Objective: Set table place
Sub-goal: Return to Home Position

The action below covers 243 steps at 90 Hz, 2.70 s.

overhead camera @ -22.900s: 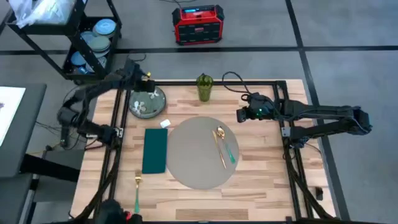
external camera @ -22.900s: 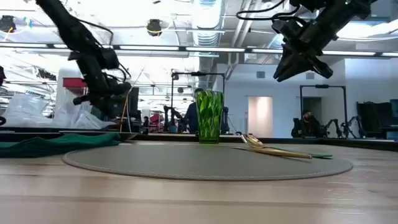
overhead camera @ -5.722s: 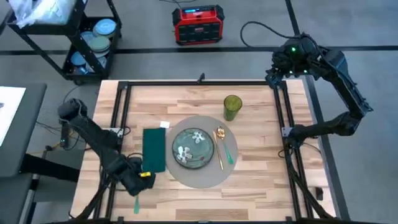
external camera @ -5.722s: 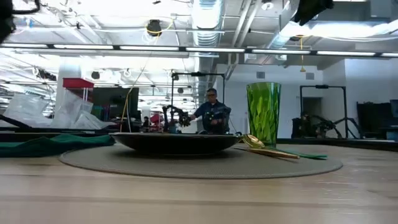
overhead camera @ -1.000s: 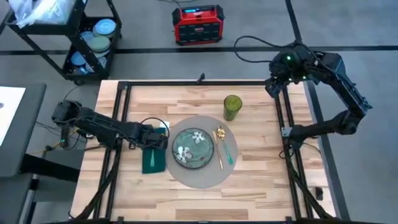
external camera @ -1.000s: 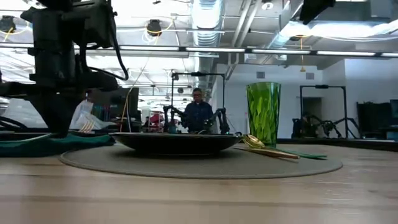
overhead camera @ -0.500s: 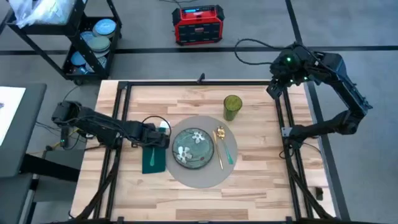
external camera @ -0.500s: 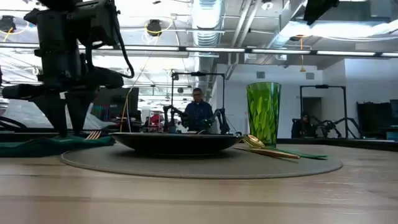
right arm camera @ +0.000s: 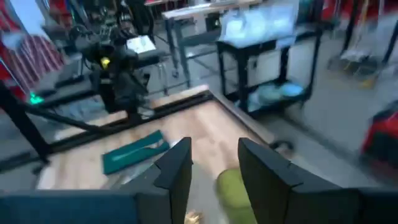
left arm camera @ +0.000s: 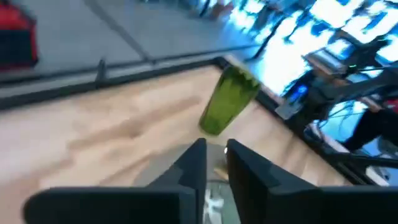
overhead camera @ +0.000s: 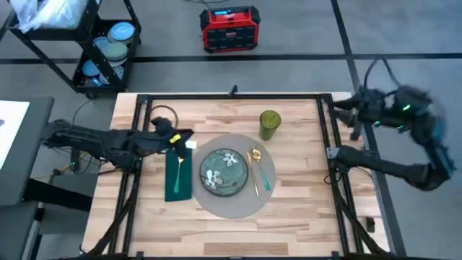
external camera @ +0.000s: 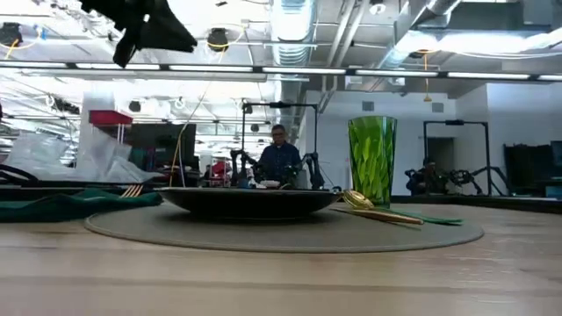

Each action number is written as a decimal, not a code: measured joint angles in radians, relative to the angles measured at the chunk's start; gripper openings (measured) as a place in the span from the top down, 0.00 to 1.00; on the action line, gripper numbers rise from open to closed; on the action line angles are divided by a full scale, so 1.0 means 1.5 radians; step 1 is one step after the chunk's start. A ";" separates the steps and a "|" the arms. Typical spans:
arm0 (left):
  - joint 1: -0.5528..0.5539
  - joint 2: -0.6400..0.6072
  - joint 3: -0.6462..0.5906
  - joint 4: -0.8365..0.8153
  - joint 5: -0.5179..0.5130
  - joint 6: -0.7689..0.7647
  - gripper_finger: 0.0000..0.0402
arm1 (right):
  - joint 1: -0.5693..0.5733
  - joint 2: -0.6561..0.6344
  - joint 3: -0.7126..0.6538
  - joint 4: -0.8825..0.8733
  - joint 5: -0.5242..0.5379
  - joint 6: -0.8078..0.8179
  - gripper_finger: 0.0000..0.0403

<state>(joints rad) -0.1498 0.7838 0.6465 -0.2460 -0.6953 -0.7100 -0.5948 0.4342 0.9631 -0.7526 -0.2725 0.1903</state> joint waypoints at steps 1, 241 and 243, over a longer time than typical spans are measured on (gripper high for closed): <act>-0.001 -0.004 -0.007 0.003 0.000 0.000 0.93 | 0.000 -0.010 -0.023 0.008 -0.009 0.013 0.71; -0.184 -0.174 -0.417 0.205 -0.058 0.067 0.96 | 0.609 -0.145 -0.637 0.547 0.514 0.105 0.71; -0.184 -0.174 -0.417 0.205 -0.058 0.067 0.96 | 0.609 -0.145 -0.637 0.547 0.513 0.105 0.71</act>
<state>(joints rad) -0.4255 0.5232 0.0216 0.0616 -0.7822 -0.6098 0.3187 0.2169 0.0078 0.0681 0.4977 0.3485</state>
